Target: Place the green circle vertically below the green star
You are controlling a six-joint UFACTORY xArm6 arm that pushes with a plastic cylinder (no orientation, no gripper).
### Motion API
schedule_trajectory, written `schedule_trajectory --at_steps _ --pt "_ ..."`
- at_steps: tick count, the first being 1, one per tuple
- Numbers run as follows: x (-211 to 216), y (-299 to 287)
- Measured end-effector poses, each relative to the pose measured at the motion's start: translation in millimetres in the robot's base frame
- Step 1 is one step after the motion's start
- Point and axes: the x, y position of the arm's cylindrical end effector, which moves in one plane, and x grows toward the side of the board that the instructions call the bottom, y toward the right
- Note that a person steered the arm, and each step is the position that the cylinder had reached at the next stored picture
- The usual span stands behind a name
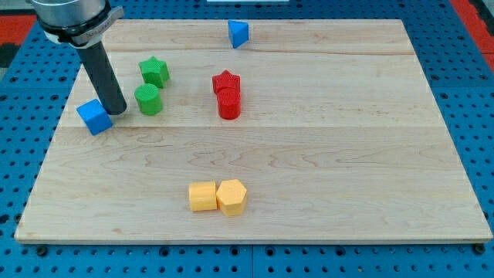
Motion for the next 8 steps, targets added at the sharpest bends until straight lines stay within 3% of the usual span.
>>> schedule_trajectory --at_steps 8 --pt "0 28"
